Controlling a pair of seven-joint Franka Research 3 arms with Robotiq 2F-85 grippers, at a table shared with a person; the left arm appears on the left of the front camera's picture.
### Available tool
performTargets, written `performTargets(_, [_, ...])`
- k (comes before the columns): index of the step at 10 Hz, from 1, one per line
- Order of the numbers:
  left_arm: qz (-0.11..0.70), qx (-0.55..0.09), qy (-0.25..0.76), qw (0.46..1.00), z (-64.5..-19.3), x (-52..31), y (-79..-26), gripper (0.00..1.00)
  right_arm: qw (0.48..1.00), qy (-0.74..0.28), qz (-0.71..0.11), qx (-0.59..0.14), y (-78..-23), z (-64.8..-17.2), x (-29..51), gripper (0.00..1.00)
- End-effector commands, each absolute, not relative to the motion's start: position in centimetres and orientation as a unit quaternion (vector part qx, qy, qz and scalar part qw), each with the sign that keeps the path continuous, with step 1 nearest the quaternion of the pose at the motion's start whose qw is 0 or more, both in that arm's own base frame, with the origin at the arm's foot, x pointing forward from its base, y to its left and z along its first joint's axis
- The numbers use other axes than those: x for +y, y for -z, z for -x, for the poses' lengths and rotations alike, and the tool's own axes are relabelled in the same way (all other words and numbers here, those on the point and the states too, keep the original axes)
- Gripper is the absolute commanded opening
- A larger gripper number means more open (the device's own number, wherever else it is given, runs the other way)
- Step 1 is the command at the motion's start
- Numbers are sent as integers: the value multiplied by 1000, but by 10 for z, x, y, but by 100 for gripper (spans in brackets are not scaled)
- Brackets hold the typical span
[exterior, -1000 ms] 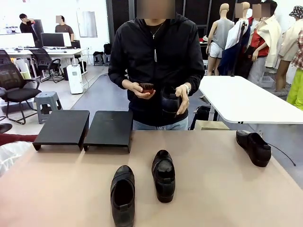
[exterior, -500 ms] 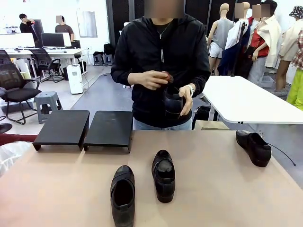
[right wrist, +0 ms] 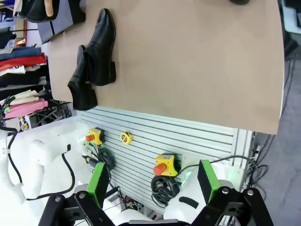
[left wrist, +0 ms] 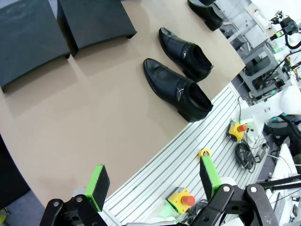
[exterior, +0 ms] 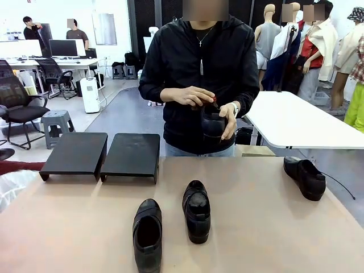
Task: Organize the shoes by placing them on the stand.
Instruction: Place the Shoe from the middle of the table onto the Shoes Stand.
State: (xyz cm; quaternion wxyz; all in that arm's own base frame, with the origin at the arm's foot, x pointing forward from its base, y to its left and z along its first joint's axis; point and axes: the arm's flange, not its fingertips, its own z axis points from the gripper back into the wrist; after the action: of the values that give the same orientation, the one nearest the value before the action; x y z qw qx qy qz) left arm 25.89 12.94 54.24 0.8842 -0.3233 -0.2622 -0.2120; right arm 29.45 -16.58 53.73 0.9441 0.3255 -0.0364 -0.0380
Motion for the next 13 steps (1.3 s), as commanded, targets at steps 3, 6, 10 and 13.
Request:
performTargets(3, [332,-270,219,877,-259,130,-543,100,945,38,-324,-33,-540,-294,-167,100])
performTargets(6, [275,-173,189,927,-279,46,-590,100,945,38,-324,-33,-540,-294,-167,100])
performTargets(10, [160,-45,162,973,-254,-210,-598,100,945,38,-324,-33,-540,-294,-167,100])
performTargets(13, [126,-39,138,982,-225,-325,-522,100,945,38,-324,-33,-540,-294,-167,100])
